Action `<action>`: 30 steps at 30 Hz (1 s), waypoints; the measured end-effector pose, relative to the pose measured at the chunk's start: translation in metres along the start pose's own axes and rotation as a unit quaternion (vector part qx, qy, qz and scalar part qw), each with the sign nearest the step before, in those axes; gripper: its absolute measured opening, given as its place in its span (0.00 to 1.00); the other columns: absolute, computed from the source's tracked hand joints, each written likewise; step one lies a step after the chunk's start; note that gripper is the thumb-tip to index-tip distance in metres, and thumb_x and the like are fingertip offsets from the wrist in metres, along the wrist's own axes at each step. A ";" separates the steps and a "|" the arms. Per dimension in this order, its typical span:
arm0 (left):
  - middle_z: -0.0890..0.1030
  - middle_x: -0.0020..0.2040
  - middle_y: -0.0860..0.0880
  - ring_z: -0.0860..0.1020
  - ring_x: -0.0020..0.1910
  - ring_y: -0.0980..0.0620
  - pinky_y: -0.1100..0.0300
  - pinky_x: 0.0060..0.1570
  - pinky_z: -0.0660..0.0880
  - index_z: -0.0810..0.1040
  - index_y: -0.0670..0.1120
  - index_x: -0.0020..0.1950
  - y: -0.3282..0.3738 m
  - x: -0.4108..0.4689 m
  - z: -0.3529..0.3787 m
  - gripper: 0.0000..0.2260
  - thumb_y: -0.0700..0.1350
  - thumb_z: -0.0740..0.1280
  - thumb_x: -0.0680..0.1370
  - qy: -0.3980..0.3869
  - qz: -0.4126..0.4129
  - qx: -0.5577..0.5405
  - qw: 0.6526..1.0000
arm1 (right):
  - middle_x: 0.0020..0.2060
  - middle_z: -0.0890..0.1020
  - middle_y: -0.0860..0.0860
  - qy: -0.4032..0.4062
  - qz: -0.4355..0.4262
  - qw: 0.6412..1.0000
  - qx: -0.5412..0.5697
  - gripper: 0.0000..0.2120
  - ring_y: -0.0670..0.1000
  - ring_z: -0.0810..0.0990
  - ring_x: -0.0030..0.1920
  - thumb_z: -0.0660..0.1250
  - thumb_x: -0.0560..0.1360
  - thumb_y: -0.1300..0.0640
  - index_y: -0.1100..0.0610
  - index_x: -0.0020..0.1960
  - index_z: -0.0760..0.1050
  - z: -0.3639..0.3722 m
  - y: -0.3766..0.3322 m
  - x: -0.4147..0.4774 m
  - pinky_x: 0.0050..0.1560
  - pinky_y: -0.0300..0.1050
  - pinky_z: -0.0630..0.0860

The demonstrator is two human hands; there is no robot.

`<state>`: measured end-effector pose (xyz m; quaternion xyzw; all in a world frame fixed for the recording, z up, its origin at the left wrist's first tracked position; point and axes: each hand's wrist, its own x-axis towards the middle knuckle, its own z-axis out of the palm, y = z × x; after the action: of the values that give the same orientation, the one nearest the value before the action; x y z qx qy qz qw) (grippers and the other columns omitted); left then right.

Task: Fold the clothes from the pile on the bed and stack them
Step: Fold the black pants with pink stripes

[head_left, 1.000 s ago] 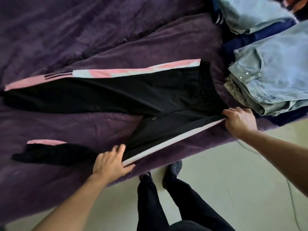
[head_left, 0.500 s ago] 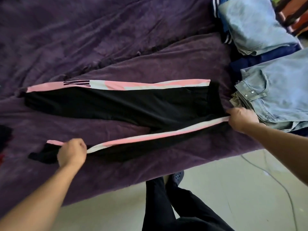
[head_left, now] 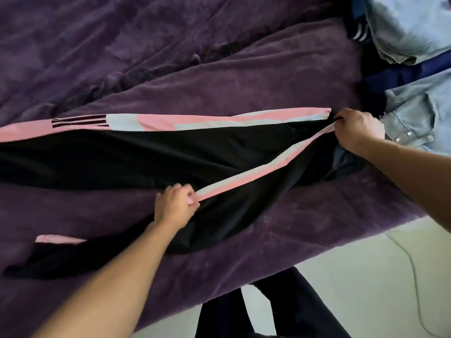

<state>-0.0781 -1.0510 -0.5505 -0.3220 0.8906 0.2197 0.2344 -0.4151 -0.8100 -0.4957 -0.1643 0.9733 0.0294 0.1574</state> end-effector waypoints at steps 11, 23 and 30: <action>0.79 0.47 0.33 0.76 0.48 0.31 0.44 0.45 0.71 0.72 0.41 0.49 -0.031 0.089 -0.096 0.05 0.41 0.60 0.78 0.204 -0.046 -0.091 0.974 | 0.52 0.79 0.66 0.032 -0.013 0.999 -0.010 0.11 0.67 0.77 0.53 0.58 0.79 0.55 0.60 0.55 0.73 0.000 -0.003 0.027 0.52 0.56 0.70; 0.77 0.48 0.38 0.76 0.49 0.36 0.45 0.47 0.74 0.79 0.41 0.49 -0.067 0.004 -0.068 0.06 0.38 0.68 0.73 0.180 -0.175 -0.101 0.963 | 0.58 0.77 0.57 0.030 -0.234 0.971 0.034 0.20 0.62 0.73 0.60 0.68 0.71 0.57 0.55 0.63 0.75 0.032 -0.106 -0.022 0.56 0.58 0.69; 0.78 0.48 0.42 0.76 0.50 0.38 0.46 0.46 0.75 0.81 0.43 0.51 -0.193 -0.108 -0.026 0.16 0.41 0.76 0.65 0.050 -0.213 0.079 0.973 | 0.50 0.82 0.50 -0.113 -0.349 0.920 0.136 0.10 0.57 0.81 0.49 0.65 0.75 0.58 0.54 0.55 0.80 0.058 -0.232 -0.115 0.45 0.48 0.75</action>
<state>0.1192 -1.1491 -0.5159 -0.4949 0.8269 0.0773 0.2556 -0.2185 -0.9872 -0.5159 -0.4662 0.8246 -0.1416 0.2876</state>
